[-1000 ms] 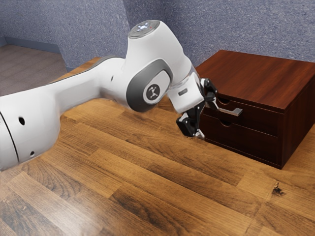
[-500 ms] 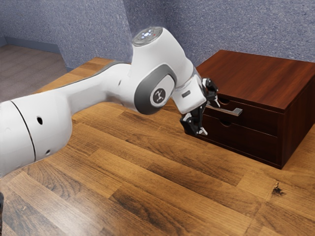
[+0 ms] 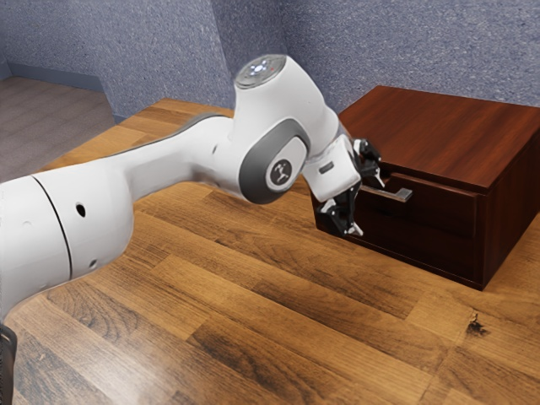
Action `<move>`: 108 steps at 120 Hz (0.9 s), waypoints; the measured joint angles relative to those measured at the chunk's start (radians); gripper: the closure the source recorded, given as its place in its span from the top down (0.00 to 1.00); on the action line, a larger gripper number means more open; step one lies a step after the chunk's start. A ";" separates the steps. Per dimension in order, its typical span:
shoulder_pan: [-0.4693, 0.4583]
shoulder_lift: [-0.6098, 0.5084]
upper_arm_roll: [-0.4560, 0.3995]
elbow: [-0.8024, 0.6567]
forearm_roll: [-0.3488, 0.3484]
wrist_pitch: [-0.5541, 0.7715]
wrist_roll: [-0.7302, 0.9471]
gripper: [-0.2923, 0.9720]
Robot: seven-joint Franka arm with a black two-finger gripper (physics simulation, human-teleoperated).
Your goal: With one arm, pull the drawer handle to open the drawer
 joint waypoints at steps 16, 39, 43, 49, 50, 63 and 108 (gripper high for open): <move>0.001 0.000 0.001 -0.013 0.001 0.003 0.000 0.77; 0.004 -0.018 0.002 -0.038 0.000 0.005 -0.005 0.70; 0.003 -0.025 0.005 -0.040 -0.003 0.005 -0.005 0.67; 0.004 -0.044 0.009 -0.052 -0.007 0.005 -0.006 0.62; 0.004 -0.048 0.010 -0.054 -0.007 0.006 -0.006 0.61; 0.004 -0.076 0.012 -0.081 -0.012 0.006 -0.008 0.56; 0.004 -0.188 0.012 -0.222 -0.022 0.008 -0.019 0.48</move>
